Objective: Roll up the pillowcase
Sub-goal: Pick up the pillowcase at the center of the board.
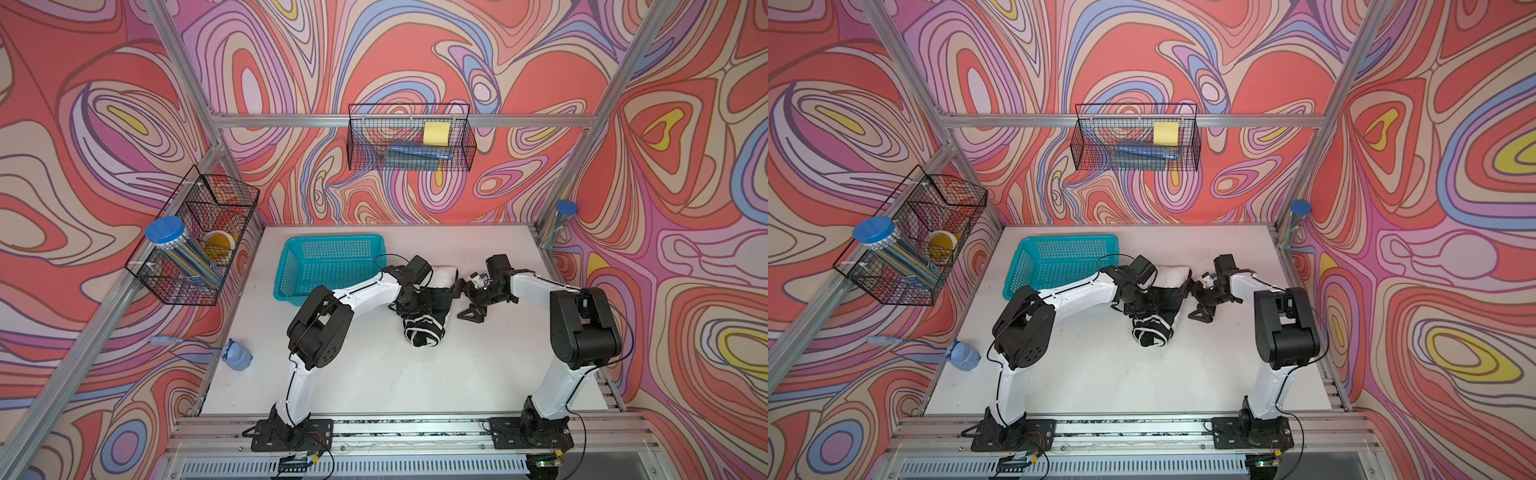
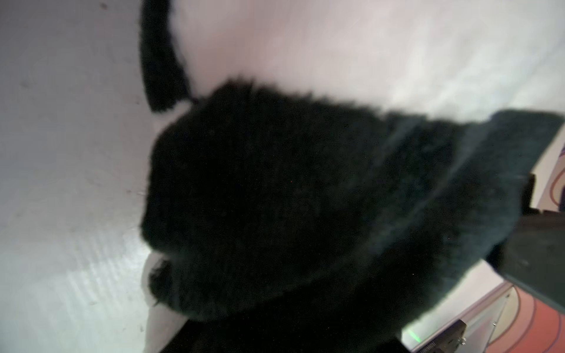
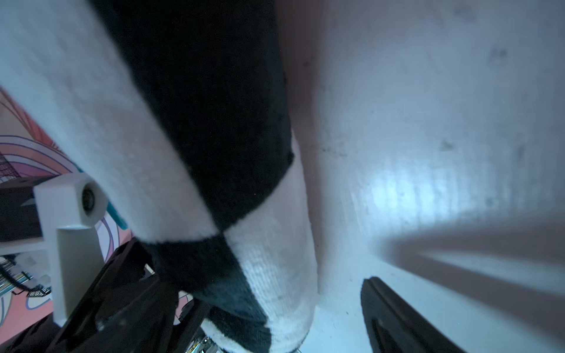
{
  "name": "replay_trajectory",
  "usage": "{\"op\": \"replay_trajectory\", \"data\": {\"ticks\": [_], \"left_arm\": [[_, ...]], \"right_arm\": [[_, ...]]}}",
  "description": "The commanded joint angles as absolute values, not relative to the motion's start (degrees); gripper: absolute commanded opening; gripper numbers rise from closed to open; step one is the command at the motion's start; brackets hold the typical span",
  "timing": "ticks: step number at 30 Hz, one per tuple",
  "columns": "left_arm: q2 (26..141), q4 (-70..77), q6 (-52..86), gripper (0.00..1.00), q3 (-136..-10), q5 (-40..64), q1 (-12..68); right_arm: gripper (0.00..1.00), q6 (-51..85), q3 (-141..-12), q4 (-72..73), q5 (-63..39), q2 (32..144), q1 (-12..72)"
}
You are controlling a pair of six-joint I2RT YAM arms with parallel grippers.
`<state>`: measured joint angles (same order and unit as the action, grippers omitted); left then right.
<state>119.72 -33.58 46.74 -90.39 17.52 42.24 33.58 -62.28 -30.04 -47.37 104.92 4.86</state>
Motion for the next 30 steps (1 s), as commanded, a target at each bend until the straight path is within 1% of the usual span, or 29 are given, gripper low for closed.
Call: {"op": "replay_trajectory", "data": {"ticks": [1,5,6,7,10,12,14,16,17,19,20,25,30], "left_arm": [[125.23,-35.11,48.24,0.55,-88.29,23.83,43.28],[125.25,-32.79,48.4,0.55,-87.86,26.6,43.32],[125.29,-32.4,48.19,0.55,-87.97,26.91,43.33],[125.29,-31.99,48.08,0.55,-88.06,27.33,43.32],[125.33,-31.46,47.99,0.55,-88.21,28.06,43.33],[125.08,-30.97,48.08,0.56,-87.61,28.0,43.33],[124.53,-29.97,48.33,0.58,-86.44,28.02,43.23],[123.64,-28.49,48.77,0.62,-84.54,27.58,43.16],[123.13,-28.05,48.86,0.65,-83.83,27.19,43.08],[121.68,-28.0,48.71,0.74,-82.49,25.44,42.64],[120.72,-27.44,48.4,0.76,-81.72,25.02,42.48],[114.21,-32.3,45.51,0.86,-81.61,16.35,41.84],[112.13,-35.64,42.46,0.87,-83.45,11.94,41.84]], "right_arm": [[0.95,34.26,-63.89,-22.45,-50.64,107.68,6.09],[0.95,30.19,-68.07,-30.29,-46.96,113.97,9.68],[0.94,30.27,-67.96,-29.83,-46.09,114.71,10.74],[0.92,30.6,-68.15,-29.92,-45.05,115.44,11.79],[0.77,32.41,-68.19,-30.22,-45.66,118.41,13.38],[0.65,33.95,-66.06,-28.19,-45.19,118.16,13.97],[0.44,32.79,-66.44,-30.8,-43.95,119.25,14.04],[0.16,31.76,-67.14,-33.35,-42.23,120.11,14.03],[0.08,31.48,-67.05,-33.74,-41.73,120.33,14.06],[0.0,31.11,-67.17,-34.83,-40.44,120.64,13.99],[0.0,30.96,-67.04,-34.88,-40.34,120.81,14.02],[0.0,30.0,-68.21,-36.91,-38.26,121.23,14.02],[0.0,29.62,-69.38,-38.04,-37.47,121.87,14.06]]}}
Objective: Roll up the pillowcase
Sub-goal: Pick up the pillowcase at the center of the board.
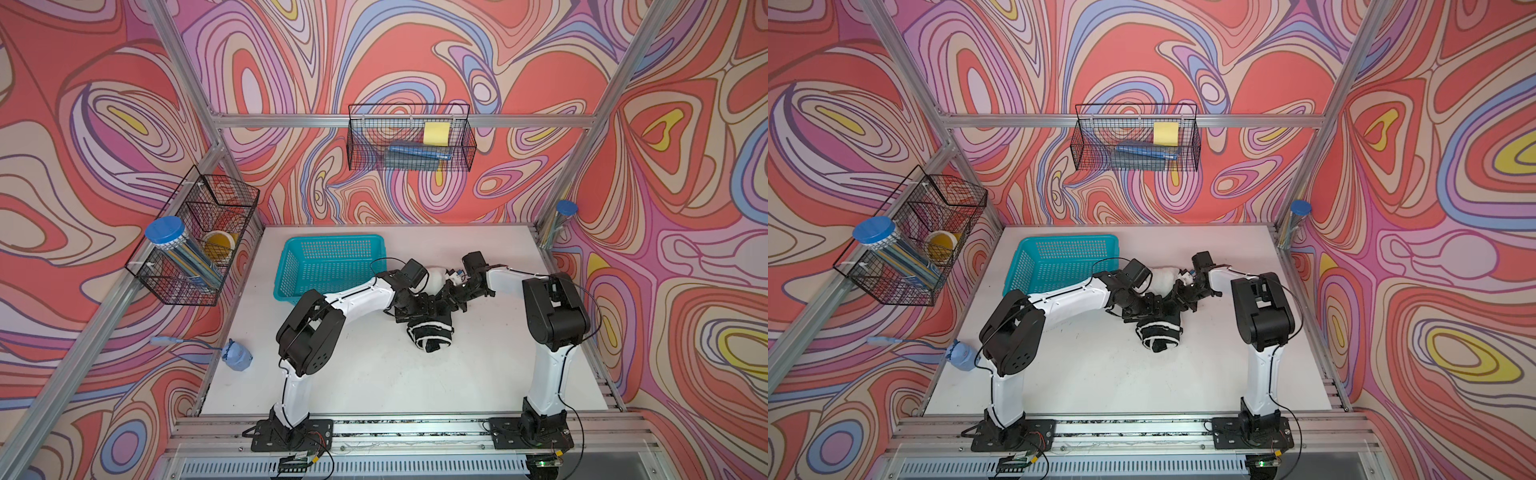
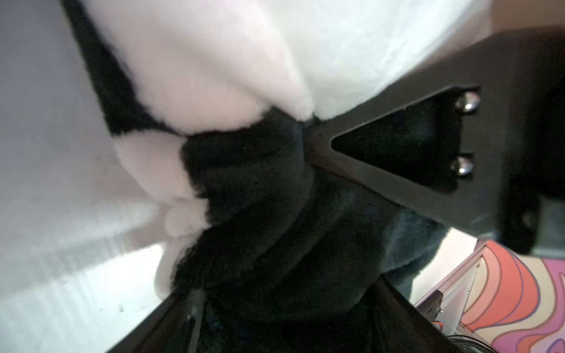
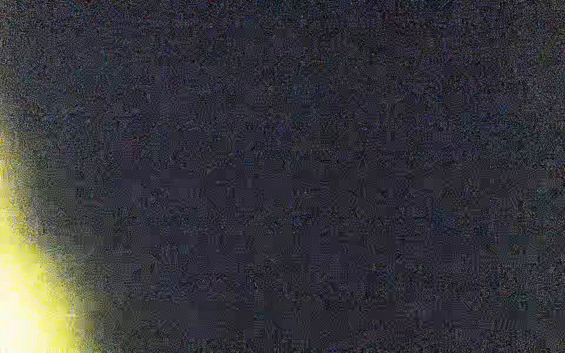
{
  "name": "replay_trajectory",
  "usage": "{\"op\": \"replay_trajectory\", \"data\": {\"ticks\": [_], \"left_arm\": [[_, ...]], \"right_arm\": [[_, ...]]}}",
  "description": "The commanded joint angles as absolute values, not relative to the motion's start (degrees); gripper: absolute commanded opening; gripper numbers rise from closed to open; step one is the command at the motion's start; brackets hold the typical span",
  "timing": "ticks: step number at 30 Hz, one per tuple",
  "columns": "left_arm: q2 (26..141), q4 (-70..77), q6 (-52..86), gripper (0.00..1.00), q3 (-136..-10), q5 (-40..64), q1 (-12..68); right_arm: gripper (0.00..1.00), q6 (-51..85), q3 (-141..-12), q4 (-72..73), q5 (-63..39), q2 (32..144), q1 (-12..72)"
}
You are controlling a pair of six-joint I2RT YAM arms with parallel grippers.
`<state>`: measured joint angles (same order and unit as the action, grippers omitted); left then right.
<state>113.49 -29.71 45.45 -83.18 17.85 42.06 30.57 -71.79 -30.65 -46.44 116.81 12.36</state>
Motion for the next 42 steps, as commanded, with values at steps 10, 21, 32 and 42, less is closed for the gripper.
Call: {"op": "replay_trajectory", "data": {"ticks": [10,21,32,42], "left_arm": [[104.48,-29.98,42.19,0.99,-73.91,13.79,41.84],[111.71,-10.35,44.8,0.97,-67.57,21.07,40.54],[118.29,18.48,56.0,0.25,-65.03,26.97,38.85],[110.72,2.63,44.52,0.0,-78.09,26.63,39.19]], "right_arm": [[0.0,28.91,-71.47,-40.53,-34.81,122.34,14.06],[0.0,28.82,-73.09,-41.85,-34.75,122.88,14.56],[0.0,32.13,-69.81,-38.11,-41.97,122.11,17.09],[0.0,37.3,-68.5,-33.06,-48.71,108.82,17.42]]}}
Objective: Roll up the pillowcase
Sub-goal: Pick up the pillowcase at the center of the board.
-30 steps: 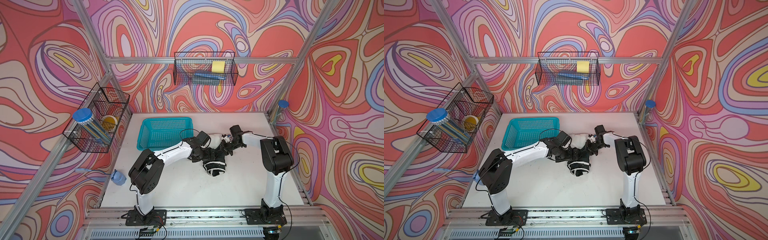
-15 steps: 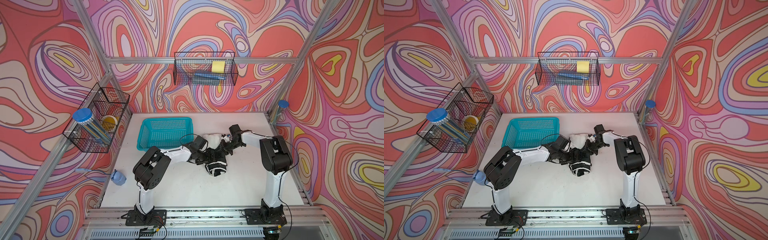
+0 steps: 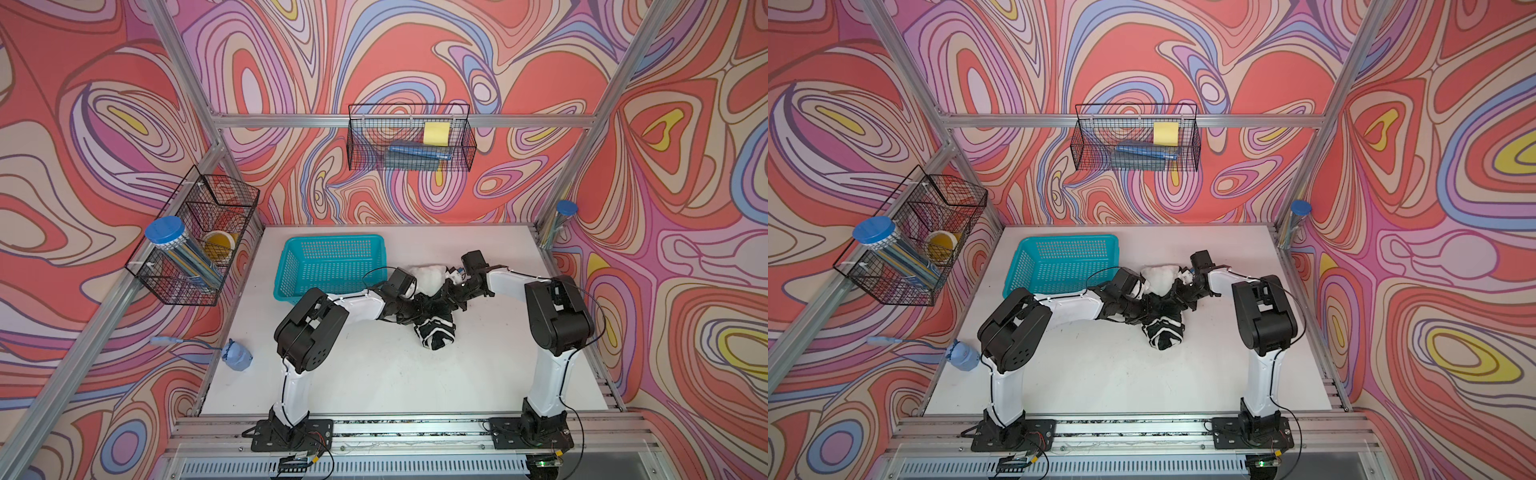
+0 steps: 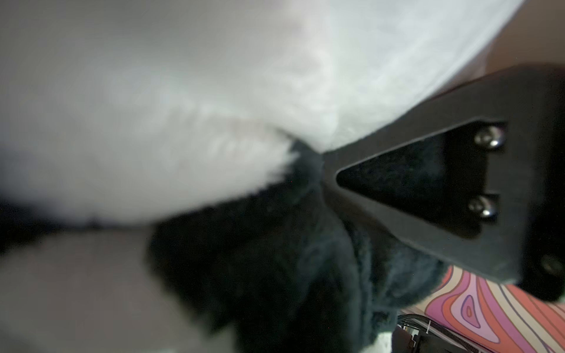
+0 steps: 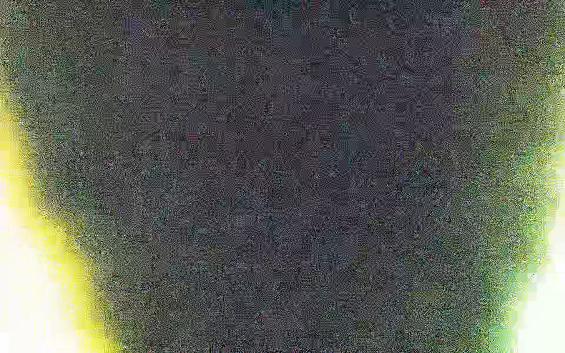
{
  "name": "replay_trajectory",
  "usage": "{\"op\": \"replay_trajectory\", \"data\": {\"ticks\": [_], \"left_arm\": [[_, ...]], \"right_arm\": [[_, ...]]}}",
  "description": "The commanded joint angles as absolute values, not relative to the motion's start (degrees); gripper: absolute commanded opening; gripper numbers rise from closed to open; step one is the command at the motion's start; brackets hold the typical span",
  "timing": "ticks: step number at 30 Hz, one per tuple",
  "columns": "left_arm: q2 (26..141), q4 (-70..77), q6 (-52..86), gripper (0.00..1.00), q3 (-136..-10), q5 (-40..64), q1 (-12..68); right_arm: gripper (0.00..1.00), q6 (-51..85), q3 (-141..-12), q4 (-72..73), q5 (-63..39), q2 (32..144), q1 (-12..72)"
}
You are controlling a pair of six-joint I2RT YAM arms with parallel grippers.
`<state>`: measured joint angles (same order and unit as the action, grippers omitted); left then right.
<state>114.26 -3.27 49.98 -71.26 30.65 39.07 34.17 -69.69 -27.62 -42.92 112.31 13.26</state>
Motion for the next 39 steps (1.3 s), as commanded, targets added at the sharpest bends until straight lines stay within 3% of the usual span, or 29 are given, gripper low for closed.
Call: {"op": "replay_trajectory", "data": {"ticks": [1,12,19,23,31,39], "left_arm": [[109.29,1.59,43.51,0.0,-78.42,26.53,39.2],[95.81,-11.34,33.67,0.0,-80.97,22.05,39.05],[88.11,-17.64,28.91,0.0,-77.85,17.85,33.52],[85.07,-20.99,26.4,0.0,-76.12,18.33,25.93],[88.9,-26.55,18.63,0.0,-80.82,17.11,17.29],[97.9,-26.53,17.02,0.0,-87.94,17.71,11.78]], "right_arm": [[0.0,37.64,-69.19,-33.07,-48.9,107.7,17.63],[0.0,43.85,-84.9,-32.38,-49.12,104.23,23.23],[0.0,49.79,-98.78,-27.15,-48.92,114.06,30.11],[0.0,55.35,-105.73,-21.32,-48.03,121.3,33.13],[0.0,60.87,-115.18,-12.03,-45.98,132.03,35.09],[0.0,61.64,-124.33,-12.31,-44.46,139.72,35.16]]}}
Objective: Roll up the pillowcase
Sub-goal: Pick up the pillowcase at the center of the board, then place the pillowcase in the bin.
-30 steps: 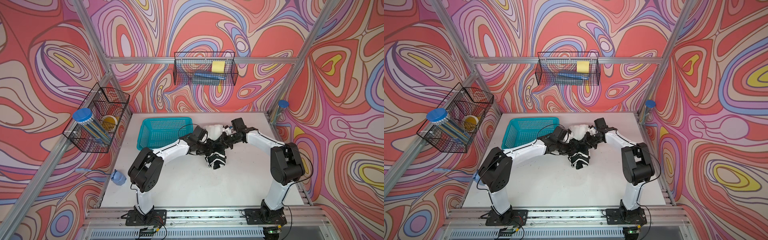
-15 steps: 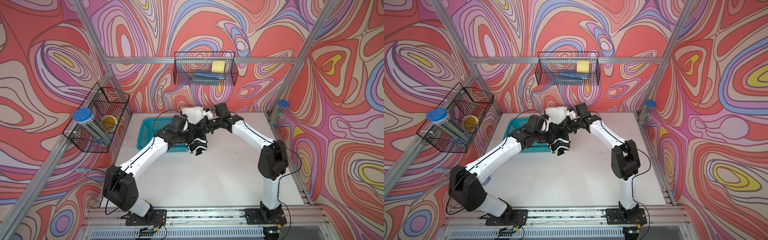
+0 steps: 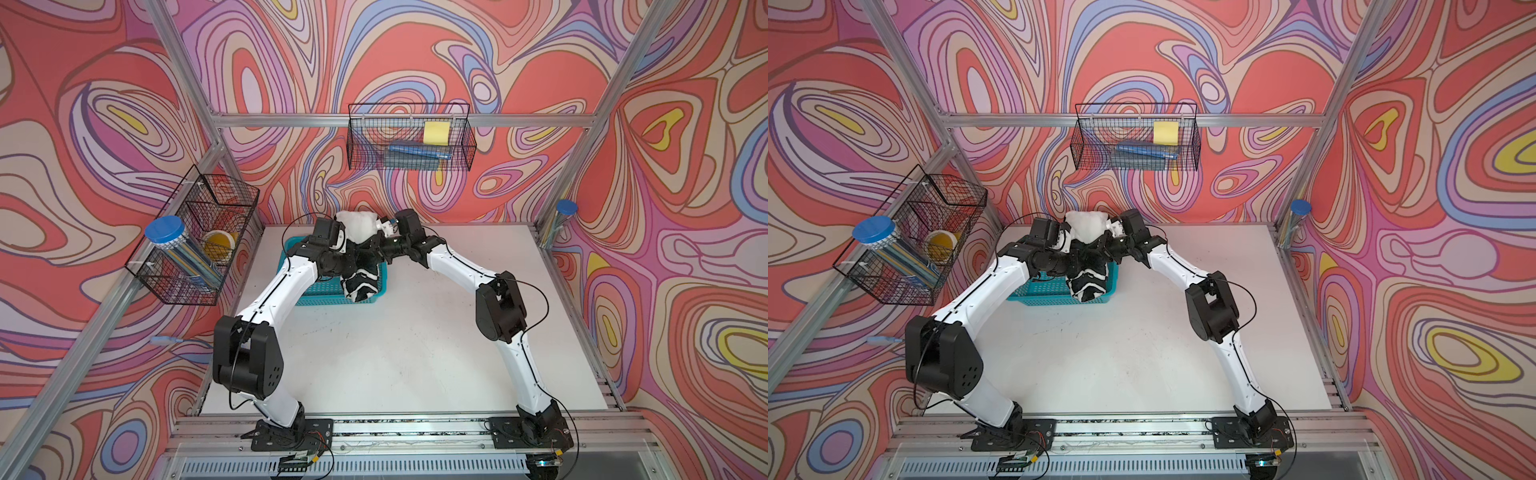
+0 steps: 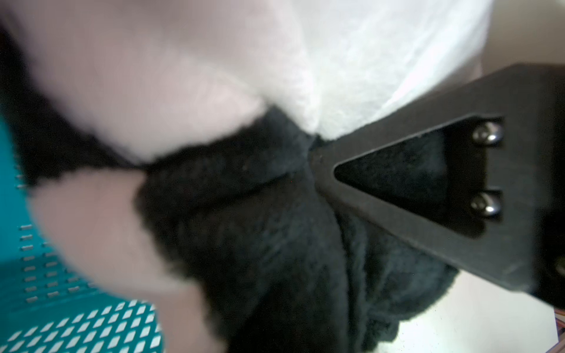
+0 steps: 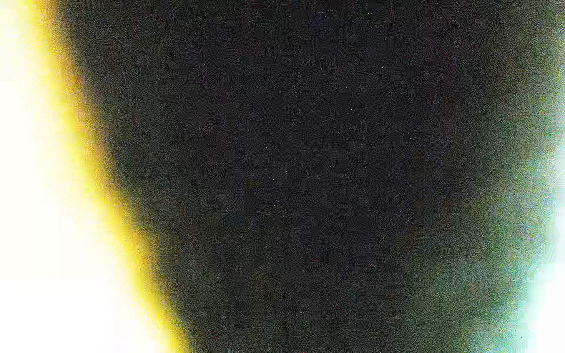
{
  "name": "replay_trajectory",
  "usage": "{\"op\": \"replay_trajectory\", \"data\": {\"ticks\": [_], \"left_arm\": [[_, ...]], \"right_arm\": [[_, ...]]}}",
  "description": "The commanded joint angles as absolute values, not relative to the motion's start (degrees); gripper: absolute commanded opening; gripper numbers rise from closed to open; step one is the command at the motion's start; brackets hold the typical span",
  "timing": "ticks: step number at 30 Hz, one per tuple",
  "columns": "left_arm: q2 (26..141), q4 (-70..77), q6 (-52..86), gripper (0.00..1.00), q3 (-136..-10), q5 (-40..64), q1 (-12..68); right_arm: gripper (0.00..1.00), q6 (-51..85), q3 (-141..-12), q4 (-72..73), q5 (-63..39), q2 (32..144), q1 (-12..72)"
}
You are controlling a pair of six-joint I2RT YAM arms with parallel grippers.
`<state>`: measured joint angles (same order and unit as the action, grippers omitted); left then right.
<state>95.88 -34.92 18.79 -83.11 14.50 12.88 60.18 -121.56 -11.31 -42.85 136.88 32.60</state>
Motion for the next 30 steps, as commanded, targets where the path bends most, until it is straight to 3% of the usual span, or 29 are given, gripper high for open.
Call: {"op": "replay_trajectory", "data": {"ticks": [1,17,24,27,30], "left_arm": [[99.18,-26.5,17.12,0.0,-88.53,18.06,11.24],[111.55,-27.77,16.41,0.0,-93.36,19.6,7.6],[117.2,-36.25,14.56,0.0,-99.69,18.74,6.17],[116.1,-35.6,14.33,0.0,-97.32,18.13,6.15],[115.15,-34.9,14.3,0.0,-95.68,17.42,6.15]], "right_arm": [[0.0,60.95,-126.83,-14.62,-44.47,141.35,35.16],[0.0,59.18,-137.16,-23.62,-45.24,153.83,34.92],[0.0,55.17,-138.98,-30.92,-43.99,154.25,34.9],[0.08,51.87,-136.42,-32.53,-43.34,151.45,34.89],[0.24,49.76,-137.03,-34.16,-42.82,150.1,34.85]]}}
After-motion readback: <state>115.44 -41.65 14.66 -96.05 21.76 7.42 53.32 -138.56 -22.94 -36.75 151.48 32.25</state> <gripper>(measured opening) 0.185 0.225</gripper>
